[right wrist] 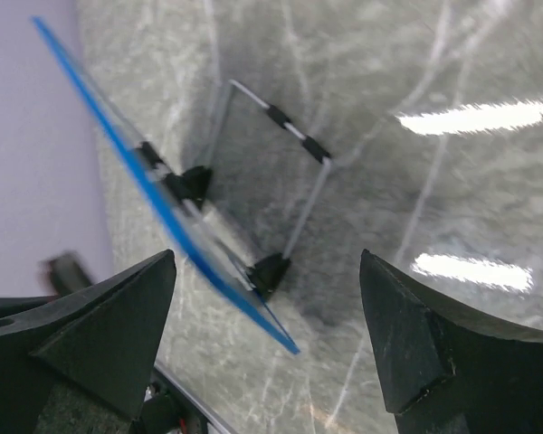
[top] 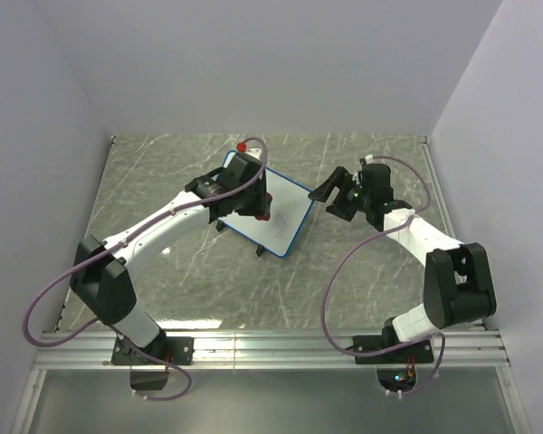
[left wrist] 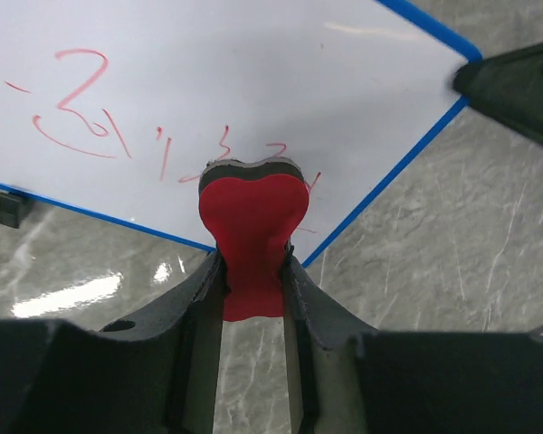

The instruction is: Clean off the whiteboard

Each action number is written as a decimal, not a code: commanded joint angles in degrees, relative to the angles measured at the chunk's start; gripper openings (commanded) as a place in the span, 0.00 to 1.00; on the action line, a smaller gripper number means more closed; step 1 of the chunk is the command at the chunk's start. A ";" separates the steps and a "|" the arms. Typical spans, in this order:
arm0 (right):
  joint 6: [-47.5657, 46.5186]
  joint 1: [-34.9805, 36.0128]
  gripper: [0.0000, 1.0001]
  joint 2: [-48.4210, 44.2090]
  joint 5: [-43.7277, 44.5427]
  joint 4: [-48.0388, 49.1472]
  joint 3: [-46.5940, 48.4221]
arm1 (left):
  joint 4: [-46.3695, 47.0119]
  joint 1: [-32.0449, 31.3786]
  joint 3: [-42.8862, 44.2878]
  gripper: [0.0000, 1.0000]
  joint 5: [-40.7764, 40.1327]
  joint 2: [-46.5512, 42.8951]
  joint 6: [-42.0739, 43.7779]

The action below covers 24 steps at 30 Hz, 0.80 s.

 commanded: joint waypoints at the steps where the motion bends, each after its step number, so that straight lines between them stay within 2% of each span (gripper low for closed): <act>1: -2.19 -0.30 0.89 -1.23 -3.39 4.80 3.75 | -2.26 -1.16 2.17 0.00 -0.72 1.63 -1.16; 5: -2.64 -0.22 0.89 -1.76 -6.02 6.81 3.58 | -1.21 -1.43 1.38 0.00 -0.64 1.98 -0.80; 10: 0.17 -0.13 0.88 2.10 -9.46 11.48 3.40 | -1.12 -1.52 3.57 0.00 -0.11 4.18 0.07; 13: 1.05 -0.04 0.83 4.48 -9.98 12.62 4.10 | -1.47 -1.61 5.94 0.00 0.24 5.67 0.60; 14: 1.23 -0.04 0.75 5.00 -10.07 12.80 4.62 | -1.56 -1.69 6.47 0.00 0.33 6.28 0.78; 15: 1.06 0.22 0.72 5.88 -10.33 12.97 5.07 | -1.65 -1.78 7.35 0.00 0.42 6.55 0.95; 19: -0.43 1.19 0.65 8.17 -10.77 10.96 7.96 | -1.39 -2.13 8.23 0.00 0.94 7.69 1.39; 22: -1.58 1.80 0.48 8.87 -10.86 9.73 9.37 | -0.51 -2.66 8.24 0.00 1.56 8.22 1.39; 24: -1.84 1.89 0.42 8.88 -11.47 9.54 9.55 | -0.15 -3.19 8.41 0.00 2.09 9.10 1.57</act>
